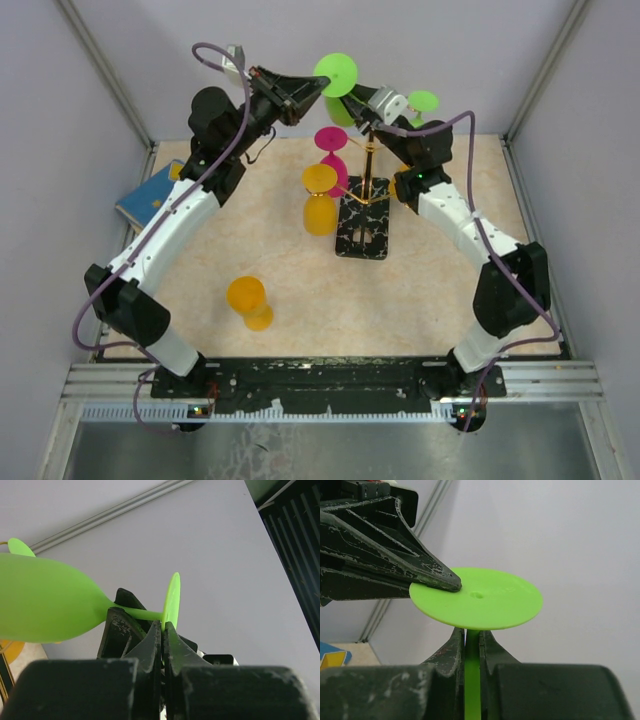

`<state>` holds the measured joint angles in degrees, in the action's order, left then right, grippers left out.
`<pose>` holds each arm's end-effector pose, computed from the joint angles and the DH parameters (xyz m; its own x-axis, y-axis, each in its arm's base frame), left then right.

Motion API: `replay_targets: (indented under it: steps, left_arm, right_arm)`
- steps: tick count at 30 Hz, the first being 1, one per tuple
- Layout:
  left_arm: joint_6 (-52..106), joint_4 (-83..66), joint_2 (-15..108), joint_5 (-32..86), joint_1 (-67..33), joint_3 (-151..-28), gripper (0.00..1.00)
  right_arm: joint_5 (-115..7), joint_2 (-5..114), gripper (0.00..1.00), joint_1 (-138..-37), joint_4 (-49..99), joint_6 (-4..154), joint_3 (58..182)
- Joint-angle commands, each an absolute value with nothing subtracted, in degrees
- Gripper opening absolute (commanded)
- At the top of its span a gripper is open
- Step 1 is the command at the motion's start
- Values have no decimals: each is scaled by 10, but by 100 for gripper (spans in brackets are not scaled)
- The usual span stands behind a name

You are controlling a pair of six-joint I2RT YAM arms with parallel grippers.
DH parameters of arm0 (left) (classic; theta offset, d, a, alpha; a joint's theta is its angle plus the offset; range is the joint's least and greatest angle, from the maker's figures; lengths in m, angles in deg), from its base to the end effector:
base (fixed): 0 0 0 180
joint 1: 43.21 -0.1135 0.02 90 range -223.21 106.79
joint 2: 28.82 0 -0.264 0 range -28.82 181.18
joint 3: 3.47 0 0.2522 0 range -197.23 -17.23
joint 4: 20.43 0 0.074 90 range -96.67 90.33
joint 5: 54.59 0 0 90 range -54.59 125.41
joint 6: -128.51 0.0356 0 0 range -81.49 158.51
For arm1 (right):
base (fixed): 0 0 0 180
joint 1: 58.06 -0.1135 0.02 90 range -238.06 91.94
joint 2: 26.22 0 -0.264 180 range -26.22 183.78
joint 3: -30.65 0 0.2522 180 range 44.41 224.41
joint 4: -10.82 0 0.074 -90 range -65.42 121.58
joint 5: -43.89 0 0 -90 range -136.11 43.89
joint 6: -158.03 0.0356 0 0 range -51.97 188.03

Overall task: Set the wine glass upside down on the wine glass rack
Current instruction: Turn the wine glass upside down at the wine rack.

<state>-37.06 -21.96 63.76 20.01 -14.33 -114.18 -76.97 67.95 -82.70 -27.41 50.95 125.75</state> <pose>0.3225 -0.1887 0.4922 -0.5896 -0.7411 -0.3212 0.4559 0.0229 -0.8897 0.3309 0.1719 0.4469 0.7600 0.0712 -0.6461 -0.5191 0.6647 -0.5374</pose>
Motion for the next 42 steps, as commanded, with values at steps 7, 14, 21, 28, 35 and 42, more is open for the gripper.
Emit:
replay_targets:
  steps: [7, 14, 21, 28, 35, 42]
  left_arm:
    - [-372, -288, 591, 235, -153, -1138, 0]
    - [-378, -298, 587, 235, -157, -1131, 0]
    - [-384, -305, 585, 236, -160, -1125, 0]
    - [-399, -307, 595, 220, -161, -1125, 0]
    - [-407, -303, 602, 212, -161, -1123, 0]
    - [-427, -300, 615, 194, -160, -1121, 0]
  right_arm:
    - [-739, 644, 8, -828, -256, 490, 1225]
    - [-729, 638, 27, -828, -275, 496, 1210]
    - [-724, 639, 29, -828, -275, 496, 1210]
    - [-725, 647, 44, -828, -298, 512, 1217]
    - [-726, 640, 50, -828, -319, 525, 1226]
    - [-734, 632, 51, -828, -335, 543, 1232]
